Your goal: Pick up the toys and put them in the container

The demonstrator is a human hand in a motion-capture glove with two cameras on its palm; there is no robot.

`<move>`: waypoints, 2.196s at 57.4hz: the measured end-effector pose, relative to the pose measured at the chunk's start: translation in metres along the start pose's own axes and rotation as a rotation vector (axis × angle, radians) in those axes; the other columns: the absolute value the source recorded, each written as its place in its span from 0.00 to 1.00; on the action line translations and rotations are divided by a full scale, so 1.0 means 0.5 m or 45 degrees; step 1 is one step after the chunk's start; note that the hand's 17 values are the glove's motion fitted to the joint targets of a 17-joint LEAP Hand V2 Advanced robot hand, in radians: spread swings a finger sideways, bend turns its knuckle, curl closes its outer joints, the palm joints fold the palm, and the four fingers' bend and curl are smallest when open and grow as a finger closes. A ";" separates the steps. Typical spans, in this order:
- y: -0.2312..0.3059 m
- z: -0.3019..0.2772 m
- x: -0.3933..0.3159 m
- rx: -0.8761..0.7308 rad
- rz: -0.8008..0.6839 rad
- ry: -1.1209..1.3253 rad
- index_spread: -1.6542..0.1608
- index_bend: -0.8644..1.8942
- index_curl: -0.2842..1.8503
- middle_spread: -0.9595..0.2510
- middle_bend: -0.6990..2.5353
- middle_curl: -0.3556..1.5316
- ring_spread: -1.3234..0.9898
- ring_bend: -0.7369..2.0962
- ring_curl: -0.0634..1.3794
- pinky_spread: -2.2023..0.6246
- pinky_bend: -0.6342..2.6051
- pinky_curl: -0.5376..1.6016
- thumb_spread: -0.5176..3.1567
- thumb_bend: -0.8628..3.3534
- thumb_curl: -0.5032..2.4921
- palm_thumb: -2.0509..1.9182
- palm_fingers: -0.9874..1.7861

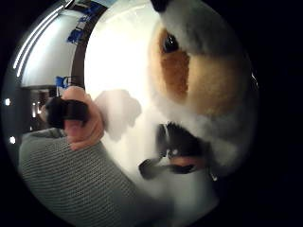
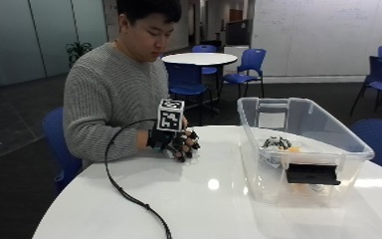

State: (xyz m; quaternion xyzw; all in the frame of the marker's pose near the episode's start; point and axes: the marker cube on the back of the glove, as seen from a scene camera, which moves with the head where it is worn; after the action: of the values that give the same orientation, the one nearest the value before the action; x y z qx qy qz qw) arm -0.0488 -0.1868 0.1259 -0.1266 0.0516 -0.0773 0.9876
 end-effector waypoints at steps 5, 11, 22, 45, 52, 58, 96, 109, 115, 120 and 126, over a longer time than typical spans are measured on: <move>-0.001 0.002 -0.004 0.022 -0.006 0.011 0.71 0.33 0.22 0.62 0.29 0.37 0.45 0.58 0.41 0.74 0.56 0.42 0.52 0.22 0.29 0.58 0.43; -0.007 -0.001 -0.006 0.037 -0.003 0.013 0.71 0.34 0.21 0.62 0.31 0.38 0.42 0.62 0.43 0.71 0.57 0.43 0.53 0.22 0.30 0.60 0.46; -0.023 0.000 -0.013 0.137 -0.014 0.005 0.71 0.34 0.18 0.61 0.34 0.41 0.39 0.65 0.43 0.66 0.61 0.44 0.52 0.23 0.32 0.63 0.56; -0.043 -0.085 0.020 0.178 -0.066 -0.120 0.70 0.45 0.23 0.58 0.42 0.50 0.37 0.69 0.47 0.63 0.53 0.43 0.35 0.23 0.43 0.69 0.72; -0.060 -0.110 0.025 0.174 -0.091 -0.111 0.70 0.46 0.24 0.59 0.42 0.51 0.37 0.68 0.48 0.63 0.52 0.44 0.31 0.23 0.46 0.69 0.73; -0.095 -0.170 0.021 0.212 -0.201 -0.100 0.70 0.46 0.26 0.59 0.42 0.53 0.37 0.69 0.49 0.63 0.52 0.45 0.28 0.23 0.47 0.69 0.72; -0.600 -0.464 -0.030 0.272 -0.210 -0.008 0.68 0.41 0.33 0.58 0.40 0.59 0.37 0.69 0.51 0.62 0.52 0.48 0.20 0.22 0.55 0.68 0.70; -0.762 -0.418 -0.013 0.122 0.013 0.020 0.67 0.37 0.34 0.56 0.38 0.60 0.37 0.68 0.51 0.63 0.53 0.49 0.20 0.21 0.57 0.68 0.65; -0.788 -0.408 -0.003 0.103 0.063 0.000 0.67 0.36 0.34 0.55 0.38 0.61 0.36 0.69 0.52 0.63 0.54 0.49 0.21 0.21 0.57 0.68 0.63; -0.792 -0.397 0.004 0.083 0.080 -0.007 0.67 0.36 0.34 0.55 0.38 0.61 0.36 0.69 0.52 0.63 0.54 0.49 0.22 0.21 0.58 0.68 0.62; -0.790 -0.383 0.006 0.030 0.105 -0.054 0.67 0.35 0.33 0.54 0.37 0.62 0.36 0.69 0.52 0.63 0.55 0.49 0.23 0.21 0.58 0.68 0.59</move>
State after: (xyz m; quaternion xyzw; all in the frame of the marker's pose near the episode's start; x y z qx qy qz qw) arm -0.1244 -0.6112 0.0433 -0.1145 0.0349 -0.0343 0.9922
